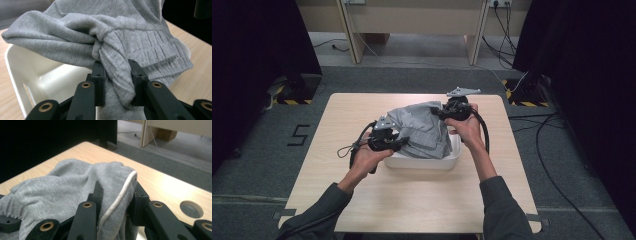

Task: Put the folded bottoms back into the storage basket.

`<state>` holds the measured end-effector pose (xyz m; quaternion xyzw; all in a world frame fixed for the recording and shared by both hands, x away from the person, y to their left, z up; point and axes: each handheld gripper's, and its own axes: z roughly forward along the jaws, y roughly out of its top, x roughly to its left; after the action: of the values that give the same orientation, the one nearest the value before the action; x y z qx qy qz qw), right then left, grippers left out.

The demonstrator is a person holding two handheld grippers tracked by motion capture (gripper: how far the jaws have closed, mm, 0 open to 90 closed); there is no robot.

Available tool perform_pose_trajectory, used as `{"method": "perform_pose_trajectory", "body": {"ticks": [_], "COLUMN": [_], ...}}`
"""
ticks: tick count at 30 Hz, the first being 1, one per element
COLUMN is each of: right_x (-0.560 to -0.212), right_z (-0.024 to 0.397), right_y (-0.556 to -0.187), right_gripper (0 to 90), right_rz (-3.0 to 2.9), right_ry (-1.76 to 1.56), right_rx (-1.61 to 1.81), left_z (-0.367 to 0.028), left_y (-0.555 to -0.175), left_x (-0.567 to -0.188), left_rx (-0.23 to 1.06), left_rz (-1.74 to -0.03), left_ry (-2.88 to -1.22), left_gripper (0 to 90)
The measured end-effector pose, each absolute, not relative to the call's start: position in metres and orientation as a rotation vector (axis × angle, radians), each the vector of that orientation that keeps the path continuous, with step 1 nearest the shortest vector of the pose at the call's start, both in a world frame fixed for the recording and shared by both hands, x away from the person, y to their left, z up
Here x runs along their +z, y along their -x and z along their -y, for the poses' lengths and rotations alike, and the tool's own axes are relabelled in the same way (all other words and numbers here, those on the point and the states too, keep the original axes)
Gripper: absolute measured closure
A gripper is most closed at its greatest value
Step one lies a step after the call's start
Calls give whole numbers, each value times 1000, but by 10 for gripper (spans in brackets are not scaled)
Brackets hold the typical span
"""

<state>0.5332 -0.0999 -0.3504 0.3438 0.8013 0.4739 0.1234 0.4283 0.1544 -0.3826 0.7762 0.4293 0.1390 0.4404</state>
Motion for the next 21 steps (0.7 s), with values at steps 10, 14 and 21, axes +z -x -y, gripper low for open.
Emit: {"method": "perform_pose_trajectory", "body": {"ticks": [10, 14, 21], "right_x": [-374, -382, -394], "right_z": [96, 95, 92], "right_y": [-541, -544, -550], "right_gripper": [716, 715, 713], "right_rz": [-2374, -2390, -2415], "right_ry": [-1074, -1086, -1116], "right_rx": [1314, 1273, 1221], "left_z": [-150, -149, -147], "left_y": [-436, -439, -444], "left_x": [-402, -408, -415], "left_rx": [326, 323, 320], "left_rz": [-1104, -1118, -1139], "left_ry": [-1976, -1994, -2032], "left_gripper": [698, 695, 684]}}
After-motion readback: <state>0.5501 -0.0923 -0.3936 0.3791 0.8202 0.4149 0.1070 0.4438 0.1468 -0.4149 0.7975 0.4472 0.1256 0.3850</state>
